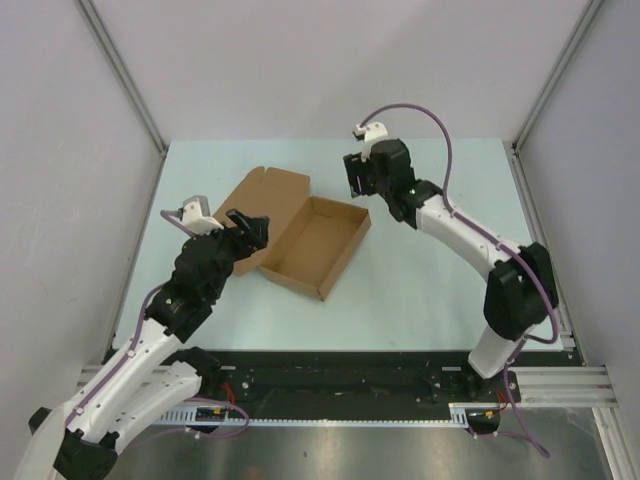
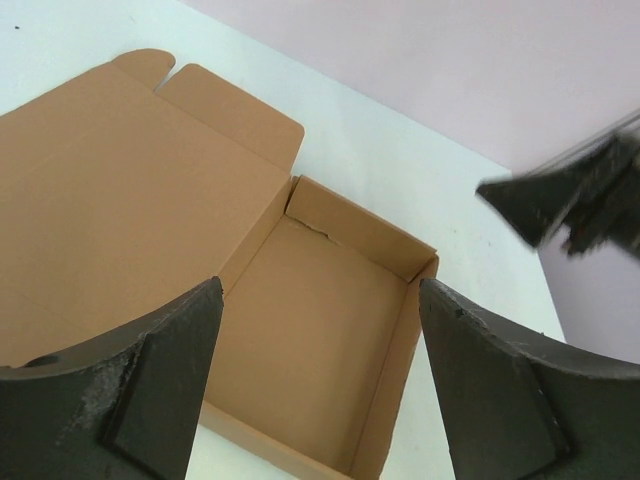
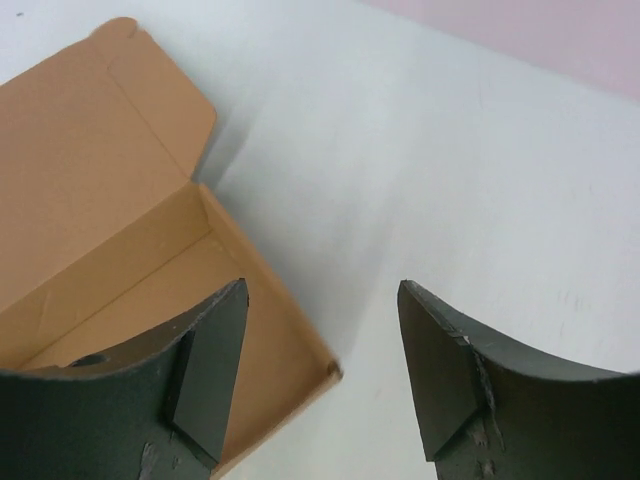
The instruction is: Fold the paper box
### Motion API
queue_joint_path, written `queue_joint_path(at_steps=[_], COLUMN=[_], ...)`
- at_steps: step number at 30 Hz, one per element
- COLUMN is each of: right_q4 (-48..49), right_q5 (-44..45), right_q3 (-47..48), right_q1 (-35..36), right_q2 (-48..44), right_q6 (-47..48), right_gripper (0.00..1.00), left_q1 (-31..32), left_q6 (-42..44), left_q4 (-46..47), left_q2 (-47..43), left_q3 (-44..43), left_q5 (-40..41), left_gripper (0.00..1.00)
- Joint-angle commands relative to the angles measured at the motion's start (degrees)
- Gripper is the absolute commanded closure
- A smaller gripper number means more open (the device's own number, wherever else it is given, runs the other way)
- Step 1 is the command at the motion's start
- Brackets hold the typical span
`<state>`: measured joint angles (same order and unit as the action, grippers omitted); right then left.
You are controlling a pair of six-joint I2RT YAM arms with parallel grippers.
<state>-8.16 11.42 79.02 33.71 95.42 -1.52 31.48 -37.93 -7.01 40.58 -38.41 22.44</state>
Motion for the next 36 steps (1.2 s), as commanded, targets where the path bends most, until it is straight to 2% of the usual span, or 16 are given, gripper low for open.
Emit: queue_joint_path(at_steps=[1, 3, 6, 11, 26, 29, 30, 32, 36], right_q4=[-3.2, -2.8, -2.6, -17.5, -17.2, -17.6, -17.7, -17.2, -12.8], right_q5=[-18.0, -20.5, -29.4, -33.8, -31.6, -29.9, -29.2, -28.0, -19.9], right_q3=[11.4, 13.0, 17.9, 33.2, 24.6, 23.8, 23.5, 21.8, 15.3], right_q1=[-1.5, -2.2, -3.9, -3.8, -3.9, -4.0, -4.1, -4.2, -4.4], right_q2=[8.5, 11.3, 15.4, 25.4, 31.4, 32.0, 31.9, 30.7, 25.4], right_q6=[14.4, 13.3, 12.1, 17.2, 17.3, 16.1, 15.2, 14.3, 9.8], right_gripper=[0.34, 0.34, 0.34, 0.35, 0.45, 0.62, 0.73, 0.84, 0.94], left_q1=[0.2, 0.2, 0.5, 0.5, 0.5, 0.5, 0.4, 0.5, 0.5], left_q6=[1.3, 1.3, 1.6, 2.2, 1.7, 1.5, 1.5, 1.5, 1.4], left_q4=[1.1, 1.1, 0.8, 0.1, 0.9, 0.8, 0.4, 0.5, 0.5], left_q2=[-0.8, -0.8, -1.3, -2.3, -2.3, -2.4, -2.4, -2.5, -2.1], left_q3=[1.2, 1.4, 1.9, 1.9, 3.3, 3.4, 3.4, 3.5, 3.3], left_q5=[-0.8, -2.0, -2.2, -2.3, -4.2, -4.3, -4.4, -4.4, -4.2], left_gripper=[0.16, 0.16, 0.16, 0.16, 0.16, 0.16, 0.16, 0.16, 0.17])
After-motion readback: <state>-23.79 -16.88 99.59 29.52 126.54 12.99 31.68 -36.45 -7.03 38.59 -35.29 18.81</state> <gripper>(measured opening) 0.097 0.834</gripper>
